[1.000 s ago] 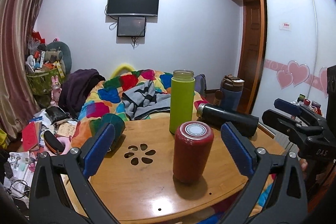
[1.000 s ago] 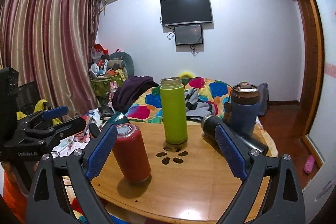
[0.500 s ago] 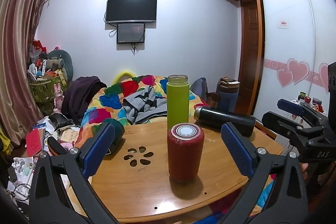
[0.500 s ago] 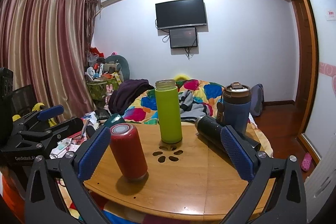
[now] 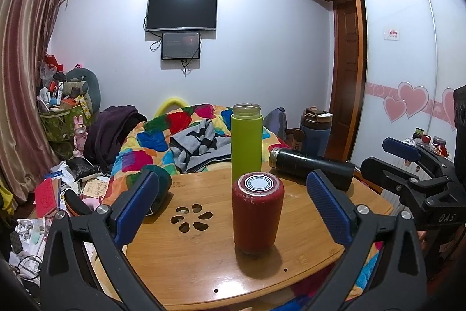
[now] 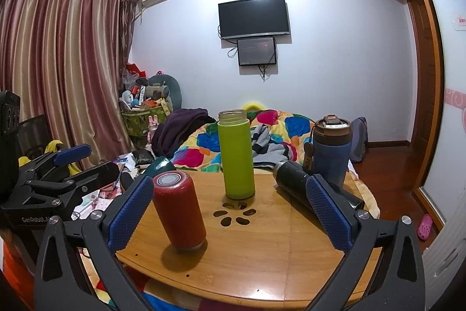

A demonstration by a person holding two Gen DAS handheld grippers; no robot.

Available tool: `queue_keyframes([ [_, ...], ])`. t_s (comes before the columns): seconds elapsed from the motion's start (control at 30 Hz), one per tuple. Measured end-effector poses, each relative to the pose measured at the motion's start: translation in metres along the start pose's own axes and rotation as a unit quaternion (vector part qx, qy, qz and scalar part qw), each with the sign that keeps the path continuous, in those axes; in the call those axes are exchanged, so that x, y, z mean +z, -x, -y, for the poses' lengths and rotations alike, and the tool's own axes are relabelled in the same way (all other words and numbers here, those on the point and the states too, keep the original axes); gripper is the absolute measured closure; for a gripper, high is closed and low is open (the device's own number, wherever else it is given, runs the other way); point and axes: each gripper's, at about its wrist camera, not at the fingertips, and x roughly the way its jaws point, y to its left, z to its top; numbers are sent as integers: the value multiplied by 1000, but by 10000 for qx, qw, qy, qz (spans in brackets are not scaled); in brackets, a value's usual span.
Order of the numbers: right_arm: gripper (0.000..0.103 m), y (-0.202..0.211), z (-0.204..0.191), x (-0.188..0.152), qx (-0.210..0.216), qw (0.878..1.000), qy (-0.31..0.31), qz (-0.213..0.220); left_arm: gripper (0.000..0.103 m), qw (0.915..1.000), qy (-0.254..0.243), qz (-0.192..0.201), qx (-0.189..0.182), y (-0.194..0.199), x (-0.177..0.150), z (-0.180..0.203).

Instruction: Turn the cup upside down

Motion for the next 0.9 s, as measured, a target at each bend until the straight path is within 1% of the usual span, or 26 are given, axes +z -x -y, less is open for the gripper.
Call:
queue_keyframes([
  [0.9, 0, -1, -4, -1, 26, 10000, -29, -9, 0, 10000, 0, 2, -2, -1, 1, -1],
])
